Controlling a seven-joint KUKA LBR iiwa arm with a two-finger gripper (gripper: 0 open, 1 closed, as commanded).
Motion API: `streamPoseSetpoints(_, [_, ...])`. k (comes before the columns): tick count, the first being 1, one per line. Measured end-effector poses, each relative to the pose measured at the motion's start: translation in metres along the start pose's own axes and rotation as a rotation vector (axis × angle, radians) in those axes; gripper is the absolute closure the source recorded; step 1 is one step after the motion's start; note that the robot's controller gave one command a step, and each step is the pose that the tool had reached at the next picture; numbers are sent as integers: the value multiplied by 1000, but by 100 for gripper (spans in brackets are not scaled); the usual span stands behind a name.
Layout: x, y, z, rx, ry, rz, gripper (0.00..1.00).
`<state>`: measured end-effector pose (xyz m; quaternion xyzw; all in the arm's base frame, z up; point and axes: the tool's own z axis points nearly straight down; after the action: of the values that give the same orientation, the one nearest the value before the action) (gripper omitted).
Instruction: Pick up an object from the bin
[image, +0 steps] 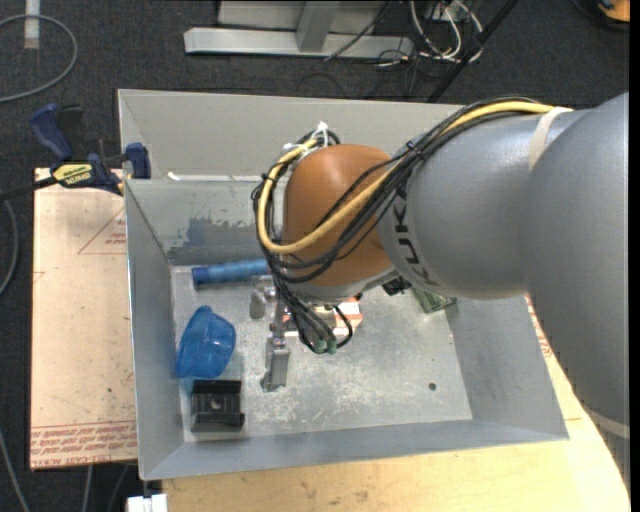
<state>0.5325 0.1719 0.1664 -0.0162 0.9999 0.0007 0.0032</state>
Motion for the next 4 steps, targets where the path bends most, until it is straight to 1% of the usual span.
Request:
streamPoseSetpoints(1, [-5,3,19,-2,4,-207,0])
streamPoseSetpoints(2, [-16,26,41,0,-2,-131,0])
streamPoseSetpoints(3, [-22,44,48,-3,2,-78,0])
streamPoseSetpoints(4, [-31,55,75,-1,-5,-356,0])
